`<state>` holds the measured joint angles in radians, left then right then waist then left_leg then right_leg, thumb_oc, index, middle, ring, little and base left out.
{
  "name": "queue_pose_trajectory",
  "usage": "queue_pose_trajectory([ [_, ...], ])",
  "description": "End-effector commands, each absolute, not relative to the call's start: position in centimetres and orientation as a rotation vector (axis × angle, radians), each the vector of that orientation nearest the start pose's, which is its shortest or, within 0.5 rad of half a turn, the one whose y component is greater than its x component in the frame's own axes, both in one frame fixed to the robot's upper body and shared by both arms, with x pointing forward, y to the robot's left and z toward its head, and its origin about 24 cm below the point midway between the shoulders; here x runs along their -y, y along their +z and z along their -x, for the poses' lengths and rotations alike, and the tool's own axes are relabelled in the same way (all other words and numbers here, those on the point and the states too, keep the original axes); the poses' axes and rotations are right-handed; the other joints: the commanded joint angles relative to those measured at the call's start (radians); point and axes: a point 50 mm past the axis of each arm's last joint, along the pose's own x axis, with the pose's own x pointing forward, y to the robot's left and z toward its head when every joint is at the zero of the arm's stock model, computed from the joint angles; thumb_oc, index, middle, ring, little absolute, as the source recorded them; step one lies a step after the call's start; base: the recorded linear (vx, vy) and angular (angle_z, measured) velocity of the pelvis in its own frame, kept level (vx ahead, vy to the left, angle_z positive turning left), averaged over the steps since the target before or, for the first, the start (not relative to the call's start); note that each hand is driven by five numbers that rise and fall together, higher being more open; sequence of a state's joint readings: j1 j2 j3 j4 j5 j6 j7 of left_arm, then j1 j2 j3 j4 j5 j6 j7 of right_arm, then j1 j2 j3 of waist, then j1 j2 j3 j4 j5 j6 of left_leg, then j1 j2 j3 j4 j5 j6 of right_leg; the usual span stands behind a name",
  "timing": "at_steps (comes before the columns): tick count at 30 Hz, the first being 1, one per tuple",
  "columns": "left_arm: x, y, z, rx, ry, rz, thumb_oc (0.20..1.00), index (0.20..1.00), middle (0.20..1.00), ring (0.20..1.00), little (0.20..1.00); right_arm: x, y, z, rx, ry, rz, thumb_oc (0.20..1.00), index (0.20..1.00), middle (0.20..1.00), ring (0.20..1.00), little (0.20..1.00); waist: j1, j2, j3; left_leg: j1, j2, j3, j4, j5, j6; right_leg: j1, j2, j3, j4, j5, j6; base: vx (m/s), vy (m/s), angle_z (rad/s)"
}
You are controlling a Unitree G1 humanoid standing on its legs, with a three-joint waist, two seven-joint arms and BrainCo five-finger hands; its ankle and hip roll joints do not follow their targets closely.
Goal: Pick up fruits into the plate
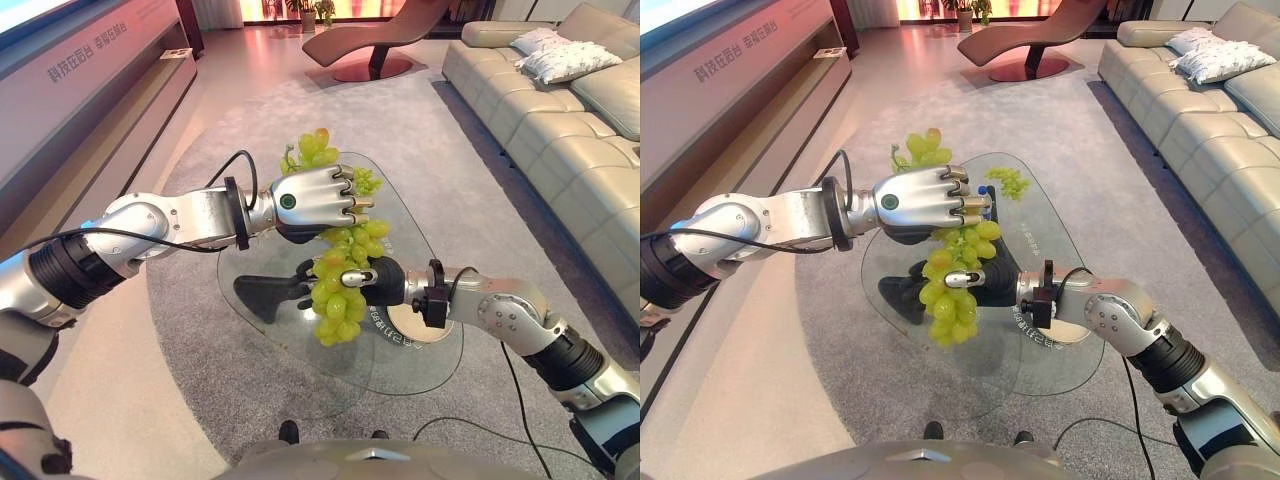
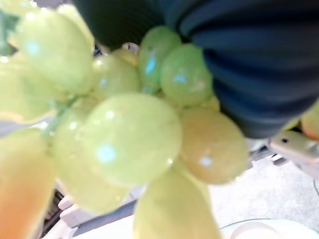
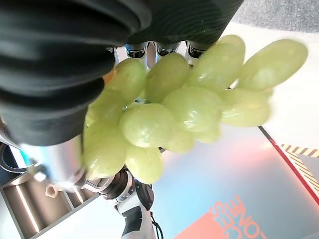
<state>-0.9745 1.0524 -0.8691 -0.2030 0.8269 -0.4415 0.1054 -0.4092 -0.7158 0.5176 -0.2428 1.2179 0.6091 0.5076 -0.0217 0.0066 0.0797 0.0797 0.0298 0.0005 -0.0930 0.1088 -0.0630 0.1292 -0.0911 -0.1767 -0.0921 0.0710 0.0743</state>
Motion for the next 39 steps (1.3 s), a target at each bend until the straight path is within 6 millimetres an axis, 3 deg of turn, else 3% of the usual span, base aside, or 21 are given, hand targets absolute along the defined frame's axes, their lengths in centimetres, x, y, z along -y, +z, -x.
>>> queue_pose_trajectory([
  [1,-8.3,24.6,-27.2,1.401,-0.630,-1.890,0.200,0.200,0.200,0.200,0.200,7.0,14.7,-22.9,-0.300,1.470,-0.389,0.200,0.200,0.200,0.200,0.200,0.028,-0.036,-0.025,0.092,-0.010,0.051,0.006,-0.149,0.002,0.029,-0.037,-0.015,0.005,-0.034,0.076,0.00,0.000,0.00],
  [18,-8.5,24.5,-27.2,1.384,-0.636,-1.865,0.200,0.200,0.200,0.200,0.200,7.3,14.5,-23.2,-0.293,1.440,-0.403,0.200,0.200,0.200,0.200,0.200,0.028,-0.033,-0.022,0.102,-0.008,0.050,0.006,-0.154,0.003,0.038,-0.037,-0.014,0.005,-0.038,0.074,0.00,0.000,0.00],
  [19,-8.5,24.5,-27.1,1.371,-0.646,-1.849,0.225,0.225,0.225,0.225,0.225,7.4,14.4,-23.2,-0.287,1.433,-0.404,0.200,0.200,0.200,0.200,0.200,0.028,-0.033,-0.022,0.103,-0.007,0.050,0.006,-0.154,0.003,0.039,-0.037,-0.014,0.005,-0.038,0.074,0.00,0.000,0.00],
  [20,-8.5,24.5,-27.1,1.363,-0.654,-1.834,0.498,0.498,0.498,0.498,0.498,7.4,14.4,-23.2,-0.284,1.430,-0.405,0.200,0.200,0.200,0.200,0.200,0.029,-0.034,-0.022,0.103,-0.007,0.050,0.006,-0.154,0.003,0.040,-0.037,-0.014,0.005,-0.039,0.074,0.00,0.000,0.00],
  [21,-8.5,24.5,-27.1,1.360,-0.656,-1.832,0.498,0.498,0.498,0.498,0.498,7.4,14.4,-23.2,-0.283,1.429,-0.406,0.200,0.200,0.200,0.200,0.200,0.029,-0.034,-0.022,0.103,-0.007,0.049,0.006,-0.154,0.003,0.040,-0.037,-0.014,0.005,-0.039,0.074,0.00,0.000,0.00],
  [22,-8.6,24.4,-27.0,1.348,-0.662,-1.821,1.000,1.000,1.000,1.000,1.000,7.5,14.4,-23.3,-0.278,1.421,-0.412,0.200,0.200,0.200,0.200,0.200,0.030,-0.033,-0.021,0.103,-0.007,0.049,0.006,-0.154,0.003,0.040,-0.037,-0.014,0.005,-0.039,0.074,0.00,0.000,0.00],
  [32,-10.1,23.6,-27.1,1.282,-0.673,-1.768,1.000,1.000,1.000,1.000,1.000,8.9,14.1,-23.9,-0.241,1.335,-0.455,0.200,0.200,0.200,0.200,0.200,0.036,-0.032,-0.019,0.104,-0.006,0.047,0.006,-0.154,0.004,0.041,-0.039,-0.017,0.005,-0.037,0.075,0.00,0.000,0.00],
  [37,-11.7,22.9,-27.3,1.198,-0.651,-1.736,1.000,1.000,1.000,1.000,1.000,10.3,13.5,-24.5,-0.213,1.243,-0.487,0.200,0.200,0.200,0.200,0.200,0.042,-0.032,-0.017,0.104,-0.004,0.045,0.006,-0.153,0.004,0.041,-0.041,-0.023,0.005,-0.036,0.075,0.00,0.000,0.00],
  [39,-13.2,22.0,-27.5,1.123,-0.636,-1.719,1.000,1.000,1.000,1.000,1.000,11.7,12.9,-24.9,-0.193,1.168,-0.512,0.200,0.200,0.200,0.200,0.200,0.049,-0.033,-0.014,0.104,-0.004,0.043,0.006,-0.152,0.004,0.041,-0.043,-0.026,0.005,-0.035,0.075,0.00,0.000,0.00],
])
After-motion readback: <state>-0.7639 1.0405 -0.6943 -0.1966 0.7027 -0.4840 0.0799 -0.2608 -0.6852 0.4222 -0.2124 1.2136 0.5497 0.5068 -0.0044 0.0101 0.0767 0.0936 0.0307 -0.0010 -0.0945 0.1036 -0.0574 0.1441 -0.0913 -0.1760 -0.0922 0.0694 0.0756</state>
